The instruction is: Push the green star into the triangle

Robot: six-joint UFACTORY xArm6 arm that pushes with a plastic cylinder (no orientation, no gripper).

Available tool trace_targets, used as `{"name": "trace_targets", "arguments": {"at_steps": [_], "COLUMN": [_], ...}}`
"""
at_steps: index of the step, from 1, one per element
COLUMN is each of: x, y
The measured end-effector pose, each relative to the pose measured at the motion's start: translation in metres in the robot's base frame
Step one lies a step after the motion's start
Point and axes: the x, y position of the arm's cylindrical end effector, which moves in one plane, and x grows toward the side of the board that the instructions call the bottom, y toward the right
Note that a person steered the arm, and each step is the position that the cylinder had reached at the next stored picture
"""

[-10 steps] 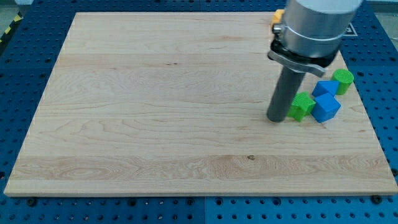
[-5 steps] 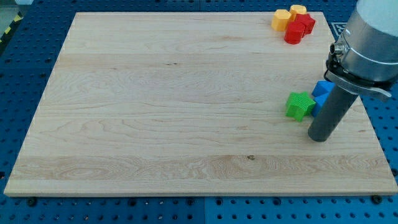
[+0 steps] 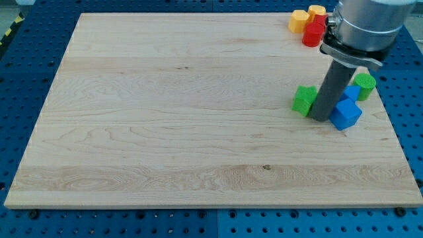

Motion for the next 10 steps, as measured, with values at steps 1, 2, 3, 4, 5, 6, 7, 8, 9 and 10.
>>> {"name": "trace_targets", "arguments": {"at_steps": [1, 2, 3, 4, 5, 6, 7, 8, 9, 10], "x": [-0.015, -0.038, -0.032, -0.019, -0.044, -0.057, -0.063, -0.067, -0.067, -0.067], "y": [-0.003, -0.011, -0.019, -0.065, -0.122, -0.126, -0.101, -0.063, -0.036, -0.022]}}
